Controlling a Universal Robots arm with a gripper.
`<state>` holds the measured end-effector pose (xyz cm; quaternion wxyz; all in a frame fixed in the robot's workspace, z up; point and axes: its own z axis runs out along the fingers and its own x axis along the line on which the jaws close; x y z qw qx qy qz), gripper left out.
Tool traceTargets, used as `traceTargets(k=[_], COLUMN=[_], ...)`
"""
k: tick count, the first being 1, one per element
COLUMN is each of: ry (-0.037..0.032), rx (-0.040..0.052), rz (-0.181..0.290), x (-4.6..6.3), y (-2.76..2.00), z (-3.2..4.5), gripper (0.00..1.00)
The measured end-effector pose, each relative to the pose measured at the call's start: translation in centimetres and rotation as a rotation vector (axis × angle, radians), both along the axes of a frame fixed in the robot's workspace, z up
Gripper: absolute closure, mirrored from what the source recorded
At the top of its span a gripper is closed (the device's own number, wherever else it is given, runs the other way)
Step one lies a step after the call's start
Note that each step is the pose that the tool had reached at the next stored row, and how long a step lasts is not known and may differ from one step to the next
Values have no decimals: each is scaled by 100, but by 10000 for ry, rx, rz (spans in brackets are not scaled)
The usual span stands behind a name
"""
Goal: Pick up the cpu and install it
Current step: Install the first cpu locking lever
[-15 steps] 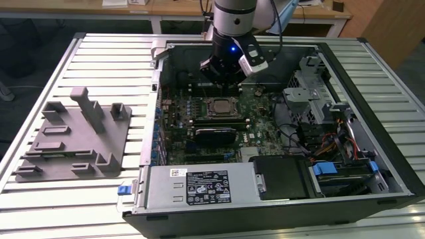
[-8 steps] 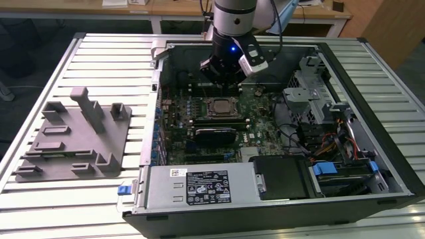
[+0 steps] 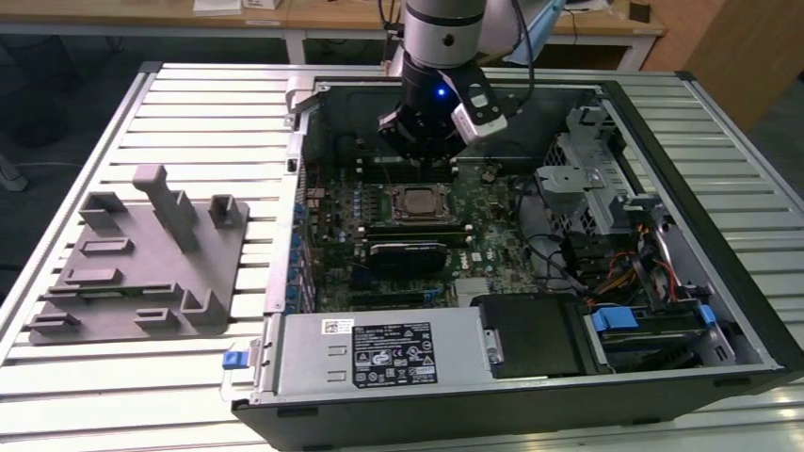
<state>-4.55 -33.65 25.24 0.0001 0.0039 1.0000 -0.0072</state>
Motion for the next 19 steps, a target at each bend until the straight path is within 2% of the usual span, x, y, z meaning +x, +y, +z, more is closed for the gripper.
traceTargets(k=[5, 19], ry=[2, 1], rx=[-2, -1], rz=[0, 1], x=[-37, -467], y=[-1, 0], z=[1, -2], gripper=[89, 89])
